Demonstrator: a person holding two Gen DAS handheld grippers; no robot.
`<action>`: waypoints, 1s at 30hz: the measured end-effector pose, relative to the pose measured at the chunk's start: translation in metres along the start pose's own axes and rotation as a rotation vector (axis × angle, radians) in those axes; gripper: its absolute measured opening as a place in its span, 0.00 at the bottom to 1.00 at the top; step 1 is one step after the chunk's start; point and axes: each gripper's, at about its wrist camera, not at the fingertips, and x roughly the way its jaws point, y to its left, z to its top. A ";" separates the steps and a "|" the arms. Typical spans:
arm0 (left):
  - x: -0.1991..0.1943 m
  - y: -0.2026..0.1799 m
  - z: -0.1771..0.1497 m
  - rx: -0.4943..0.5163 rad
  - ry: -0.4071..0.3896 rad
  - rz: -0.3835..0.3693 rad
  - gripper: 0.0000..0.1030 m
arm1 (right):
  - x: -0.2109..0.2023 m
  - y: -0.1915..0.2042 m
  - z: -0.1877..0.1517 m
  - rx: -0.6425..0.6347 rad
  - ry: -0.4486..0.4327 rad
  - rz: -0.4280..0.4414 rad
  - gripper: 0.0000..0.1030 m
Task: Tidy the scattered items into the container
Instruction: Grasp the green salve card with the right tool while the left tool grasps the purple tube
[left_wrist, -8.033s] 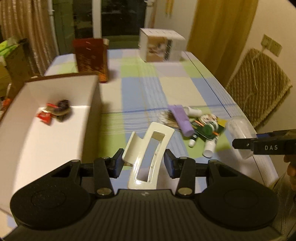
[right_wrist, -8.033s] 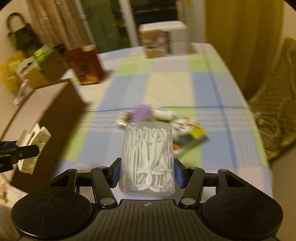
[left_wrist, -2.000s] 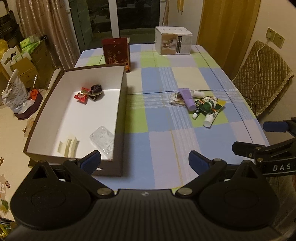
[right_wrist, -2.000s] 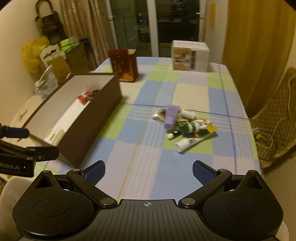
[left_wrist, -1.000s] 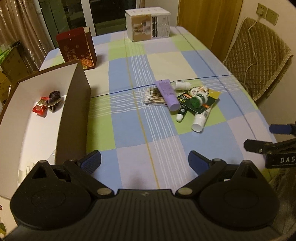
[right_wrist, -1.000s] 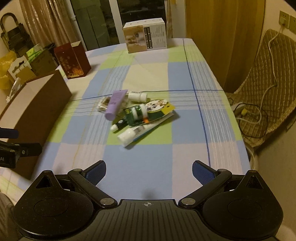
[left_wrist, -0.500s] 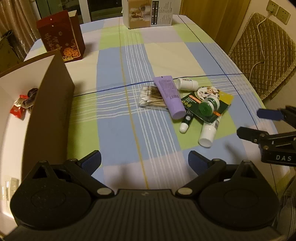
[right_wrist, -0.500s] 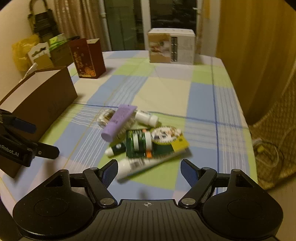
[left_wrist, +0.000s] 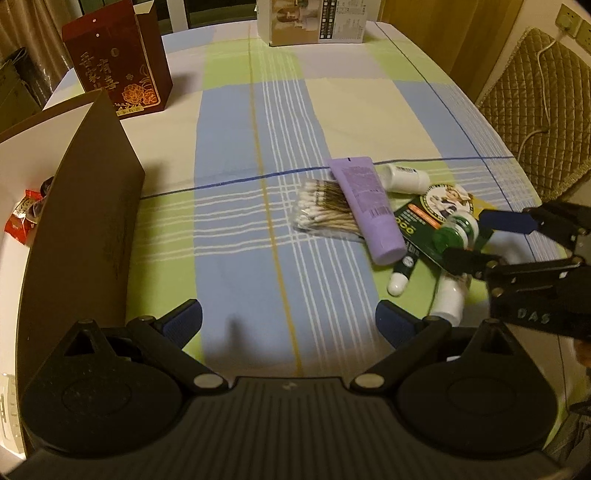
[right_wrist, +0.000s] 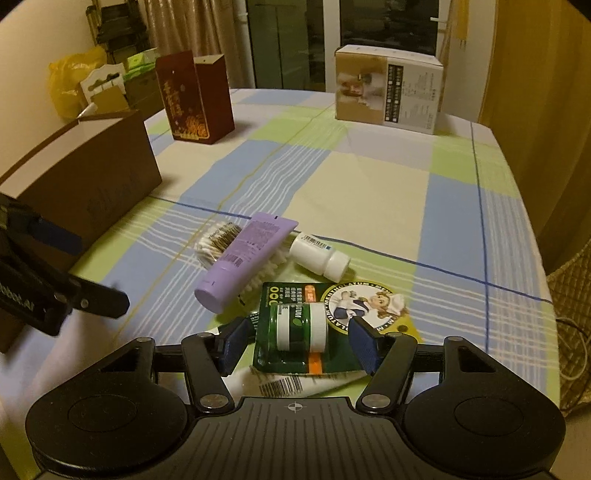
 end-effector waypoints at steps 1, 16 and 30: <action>0.001 0.000 0.001 -0.002 -0.001 -0.002 0.96 | 0.003 0.000 0.000 -0.006 0.004 0.008 0.47; 0.028 -0.031 0.040 -0.006 -0.044 -0.095 0.92 | -0.034 -0.012 -0.012 0.014 0.036 -0.036 0.37; 0.069 -0.061 0.058 0.133 -0.050 0.016 0.51 | -0.051 -0.038 -0.023 0.131 0.032 -0.089 0.37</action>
